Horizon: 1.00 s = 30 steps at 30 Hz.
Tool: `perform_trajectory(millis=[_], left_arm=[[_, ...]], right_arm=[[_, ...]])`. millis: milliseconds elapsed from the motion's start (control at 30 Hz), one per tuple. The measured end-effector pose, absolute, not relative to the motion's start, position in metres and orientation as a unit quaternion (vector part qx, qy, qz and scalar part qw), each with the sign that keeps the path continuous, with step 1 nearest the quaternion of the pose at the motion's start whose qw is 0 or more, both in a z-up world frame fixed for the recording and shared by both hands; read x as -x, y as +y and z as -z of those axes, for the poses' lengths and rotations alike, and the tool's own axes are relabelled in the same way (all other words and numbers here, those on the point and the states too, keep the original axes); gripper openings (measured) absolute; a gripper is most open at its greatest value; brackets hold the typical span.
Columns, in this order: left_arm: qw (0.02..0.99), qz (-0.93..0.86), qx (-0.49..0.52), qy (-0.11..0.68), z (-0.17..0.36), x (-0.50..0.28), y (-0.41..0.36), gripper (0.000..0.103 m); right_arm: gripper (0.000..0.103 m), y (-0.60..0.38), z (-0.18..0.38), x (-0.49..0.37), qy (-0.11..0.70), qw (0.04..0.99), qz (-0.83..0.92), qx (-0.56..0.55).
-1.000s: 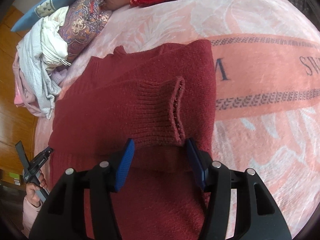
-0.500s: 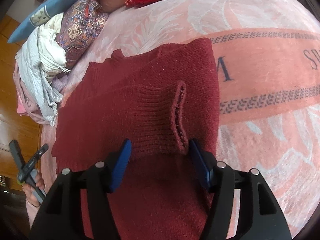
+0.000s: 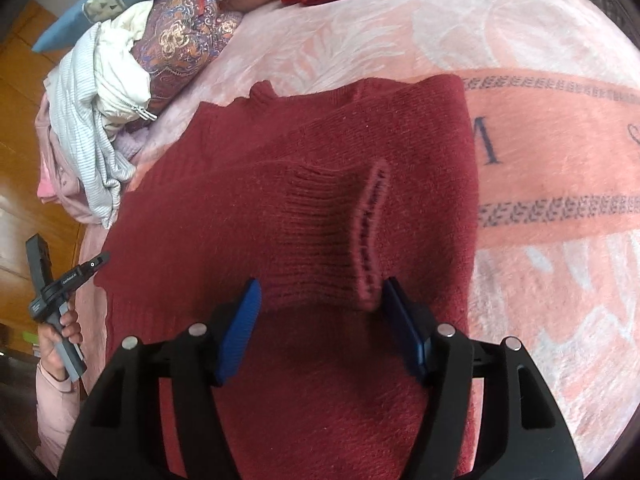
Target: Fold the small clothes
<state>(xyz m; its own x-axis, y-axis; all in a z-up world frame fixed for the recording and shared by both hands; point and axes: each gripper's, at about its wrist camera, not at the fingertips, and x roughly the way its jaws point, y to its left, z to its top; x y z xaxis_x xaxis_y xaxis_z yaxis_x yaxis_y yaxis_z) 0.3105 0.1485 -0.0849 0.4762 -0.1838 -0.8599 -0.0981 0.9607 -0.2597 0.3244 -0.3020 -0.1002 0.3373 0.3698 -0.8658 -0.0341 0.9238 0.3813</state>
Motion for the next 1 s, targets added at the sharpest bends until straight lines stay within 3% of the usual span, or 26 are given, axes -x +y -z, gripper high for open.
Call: perform_trajectory(millis=[200,233,333,467,600,733,800,867,900,1000], left_arm=[[0.855,0.031,0.098,0.508,0.099,-0.308,0.142,0.012],[0.859,0.032,0.088,0.503,0.095,-0.306,0.139,0.019],[0.869,0.018,0.061,0.49,0.08,-0.288,0.134,0.054],[0.88,0.02,0.034,0.474,0.066,-0.252,0.121,0.066],[0.876,-0.003,-0.041,0.481,0.078,-0.238,0.093,0.07],[0.869,-0.019,-0.039,0.493,0.096,-0.246,0.093,0.068],[0.87,-0.012,-0.003,0.492,0.095,-0.252,0.103,0.052],[0.867,0.006,0.022,0.497,0.094,-0.258,0.108,0.024],[0.861,0.018,0.043,0.506,0.094,-0.261,0.113,0.016],[0.86,0.012,0.081,0.505,0.094,-0.259,0.127,0.011]], right_arm=[[0.064,-0.298,0.103,-0.326,0.559,0.809,-0.12,-0.141],[0.064,-0.298,0.101,-0.325,0.557,0.809,-0.122,-0.142],[0.064,-0.302,0.099,-0.322,0.555,0.806,-0.13,-0.158],[0.063,-0.301,0.101,-0.32,0.558,0.805,-0.128,-0.156],[0.064,-0.297,0.099,-0.32,0.558,0.807,-0.127,-0.147],[0.064,-0.296,0.1,-0.32,0.559,0.807,-0.13,-0.142],[0.064,-0.295,0.1,-0.32,0.559,0.807,-0.13,-0.142],[0.064,-0.295,0.1,-0.32,0.56,0.806,-0.13,-0.14],[0.064,-0.295,0.1,-0.32,0.56,0.806,-0.129,-0.139],[0.064,-0.294,0.101,-0.32,0.562,0.806,-0.13,-0.137]])
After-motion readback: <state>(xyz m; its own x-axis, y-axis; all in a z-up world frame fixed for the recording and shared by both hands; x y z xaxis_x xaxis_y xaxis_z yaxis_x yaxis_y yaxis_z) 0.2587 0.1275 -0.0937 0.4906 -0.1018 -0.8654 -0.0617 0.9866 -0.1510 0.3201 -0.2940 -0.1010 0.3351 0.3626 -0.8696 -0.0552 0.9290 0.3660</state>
